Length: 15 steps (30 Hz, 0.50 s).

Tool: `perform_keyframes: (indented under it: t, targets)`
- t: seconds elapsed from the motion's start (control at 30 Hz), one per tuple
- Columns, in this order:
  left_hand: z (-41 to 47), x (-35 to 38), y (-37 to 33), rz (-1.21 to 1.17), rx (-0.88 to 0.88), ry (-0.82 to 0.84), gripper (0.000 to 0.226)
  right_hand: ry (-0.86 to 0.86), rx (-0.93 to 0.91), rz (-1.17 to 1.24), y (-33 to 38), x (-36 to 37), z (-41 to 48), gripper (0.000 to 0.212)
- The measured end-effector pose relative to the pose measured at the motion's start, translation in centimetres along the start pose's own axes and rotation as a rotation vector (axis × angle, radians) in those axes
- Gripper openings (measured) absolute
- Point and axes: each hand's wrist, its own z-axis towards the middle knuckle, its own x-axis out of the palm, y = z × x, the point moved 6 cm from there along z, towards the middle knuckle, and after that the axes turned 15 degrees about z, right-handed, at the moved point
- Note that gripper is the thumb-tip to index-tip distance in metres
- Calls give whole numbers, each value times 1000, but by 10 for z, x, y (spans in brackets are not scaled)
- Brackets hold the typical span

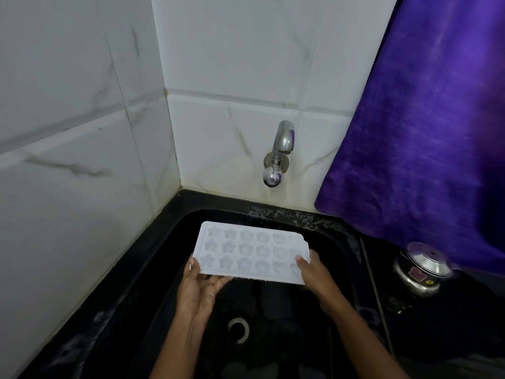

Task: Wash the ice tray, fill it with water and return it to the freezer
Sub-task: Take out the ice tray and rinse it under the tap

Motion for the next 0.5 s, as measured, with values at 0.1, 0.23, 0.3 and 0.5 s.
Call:
perform_keyframes:
  t: [0.1,0.23,0.3,0.5]
  targets:
    - [2,0,1,47,-15,43,23,-29,-27,93,-6,-7,-3,42]
    - [6,-7,-4,237,-13,47,25,-53,-9,193,-14,-7,-2,37]
    - [8,-13,-9,407,7,5,24,-70,-19,237,-17,-8,-2,31]
    - [22,-27,-25,933,145,-153,22,-76,-102,323,-11,-11,-2,28]
